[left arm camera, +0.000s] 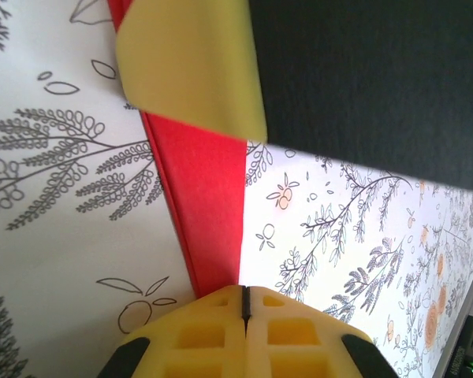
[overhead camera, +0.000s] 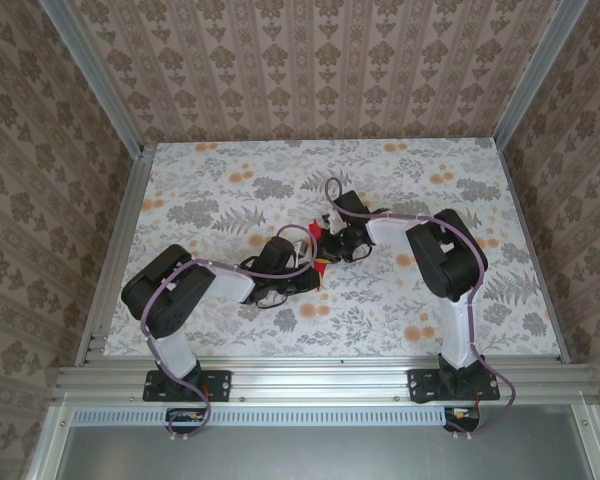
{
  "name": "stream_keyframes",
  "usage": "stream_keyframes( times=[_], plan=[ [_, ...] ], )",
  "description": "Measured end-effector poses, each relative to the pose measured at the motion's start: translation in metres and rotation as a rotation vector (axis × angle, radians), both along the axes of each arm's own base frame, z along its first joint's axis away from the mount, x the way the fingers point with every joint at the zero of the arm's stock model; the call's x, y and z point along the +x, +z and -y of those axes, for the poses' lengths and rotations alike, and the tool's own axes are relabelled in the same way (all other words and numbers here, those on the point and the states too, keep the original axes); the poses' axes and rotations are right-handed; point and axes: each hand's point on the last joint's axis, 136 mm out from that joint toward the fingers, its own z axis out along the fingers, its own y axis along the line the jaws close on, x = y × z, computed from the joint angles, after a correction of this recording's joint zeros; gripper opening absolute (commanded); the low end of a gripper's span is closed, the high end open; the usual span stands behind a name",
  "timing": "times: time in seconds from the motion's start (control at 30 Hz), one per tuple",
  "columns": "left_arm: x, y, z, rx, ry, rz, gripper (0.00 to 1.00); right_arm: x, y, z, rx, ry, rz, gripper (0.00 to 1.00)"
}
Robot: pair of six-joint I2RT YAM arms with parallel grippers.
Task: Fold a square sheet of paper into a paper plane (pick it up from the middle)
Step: Fold the wing for the fifth time at the center of the table.
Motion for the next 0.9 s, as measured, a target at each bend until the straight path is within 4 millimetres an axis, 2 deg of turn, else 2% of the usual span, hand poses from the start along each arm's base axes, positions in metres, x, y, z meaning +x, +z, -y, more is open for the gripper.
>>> stream_keyframes(
  times=[0.23, 0.47, 0.7, 0.8, 0.9],
  plan=[
    [-0.005, 0.002, -0.006, 0.021, -0.016, 0.000, 0.02, 0.006, -0.001, 0.003, -0.007, -0.031, 0.021, 0.11],
    [-0.021, 0.008, -0.029, 0.070, 0.012, -0.043, 0.11, -0.001, -0.001, 0.017, -0.021, -0.143, 0.037, 0.11],
    [-0.005, 0.043, -0.019, -0.040, 0.078, 0.019, 0.15, -0.014, -0.001, 0.013, 0.004, -0.277, 0.012, 0.11],
    [-0.002, 0.043, -0.013, -0.056, 0.087, 0.024, 0.14, -0.018, 0.000, 0.005, 0.023, -0.304, -0.005, 0.11],
    [-0.001, 0.033, -0.010, -0.040, 0.091, 0.011, 0.13, -0.020, 0.000, 0.001, 0.037, -0.321, -0.020, 0.12]
  ],
)
